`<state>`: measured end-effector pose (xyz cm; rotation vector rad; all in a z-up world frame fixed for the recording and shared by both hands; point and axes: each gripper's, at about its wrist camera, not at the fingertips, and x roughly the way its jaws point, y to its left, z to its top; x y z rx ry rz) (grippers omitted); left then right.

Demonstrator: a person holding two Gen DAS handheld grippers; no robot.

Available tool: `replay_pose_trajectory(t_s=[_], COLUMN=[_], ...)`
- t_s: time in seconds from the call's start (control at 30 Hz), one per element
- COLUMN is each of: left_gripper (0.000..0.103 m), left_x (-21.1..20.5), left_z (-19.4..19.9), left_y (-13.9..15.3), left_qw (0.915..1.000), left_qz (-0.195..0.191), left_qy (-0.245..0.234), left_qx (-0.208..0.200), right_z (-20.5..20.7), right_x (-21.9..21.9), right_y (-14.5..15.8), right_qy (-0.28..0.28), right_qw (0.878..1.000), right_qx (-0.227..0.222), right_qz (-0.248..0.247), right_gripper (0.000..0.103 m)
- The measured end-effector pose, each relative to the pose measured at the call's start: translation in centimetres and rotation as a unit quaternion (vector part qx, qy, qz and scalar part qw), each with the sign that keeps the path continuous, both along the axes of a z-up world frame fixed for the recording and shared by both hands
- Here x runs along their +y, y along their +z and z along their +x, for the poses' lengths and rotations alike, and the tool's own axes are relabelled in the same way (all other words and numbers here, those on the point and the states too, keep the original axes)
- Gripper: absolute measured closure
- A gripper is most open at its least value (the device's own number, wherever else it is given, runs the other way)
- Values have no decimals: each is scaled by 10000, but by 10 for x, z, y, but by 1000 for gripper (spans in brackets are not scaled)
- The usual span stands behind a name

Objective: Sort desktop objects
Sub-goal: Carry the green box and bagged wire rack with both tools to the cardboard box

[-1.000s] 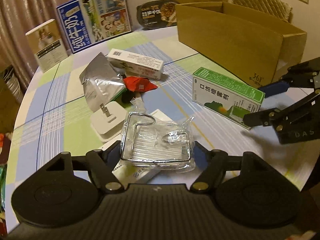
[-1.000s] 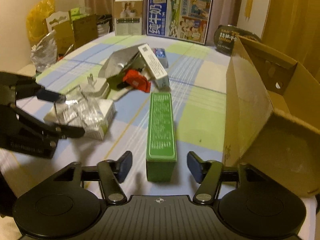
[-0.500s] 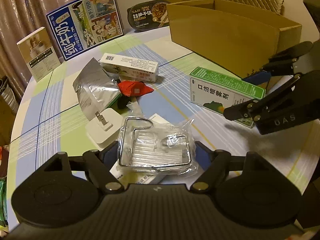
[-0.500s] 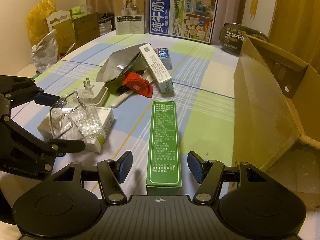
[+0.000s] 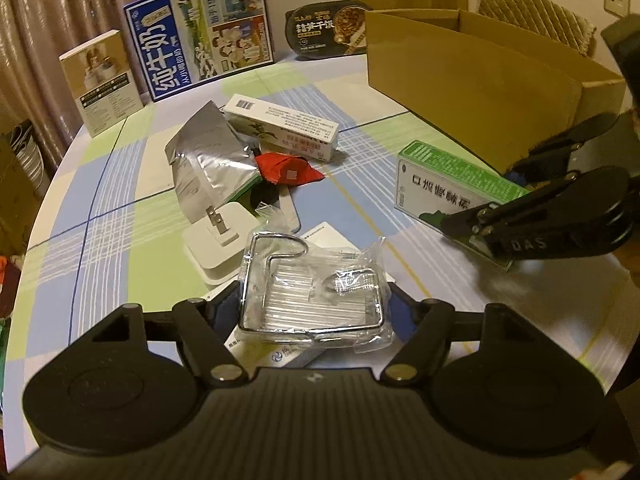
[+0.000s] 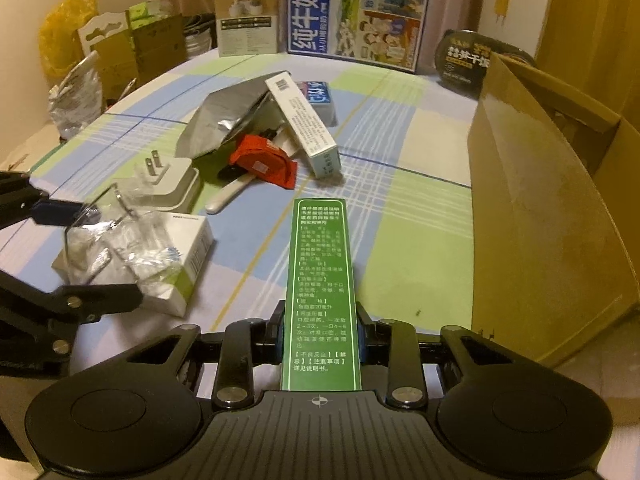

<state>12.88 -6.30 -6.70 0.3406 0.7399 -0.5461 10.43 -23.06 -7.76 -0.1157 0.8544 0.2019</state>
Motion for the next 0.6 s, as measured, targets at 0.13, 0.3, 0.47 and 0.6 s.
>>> replay_pose_trajectory(t_s=[0.13,0.3,0.47,0.6], left_gripper=[33,33,33,33], left_x=[2,5,0,-10], left_z=[-4,-14,-27,-38], left_y=[3,10,30,49], left_qw=[9999,9998,9995,9992], left_qz=[-50,-119,-226,-315], left_qy=[81,177,209,170], left_qx=[33,54,-48,-160], right_z=[-11,-30,-52,-70], right_x=[0,-3,-6,-16], right_y=[8,24,51,83], right_qy=[-11,-90,-123,-219], right_qw=[9999,9997,9987,9961], right_qx=[-110,-242,-490,-838], right_qz=[-31,5,85,155], right_gripper=[75,75,75,75])
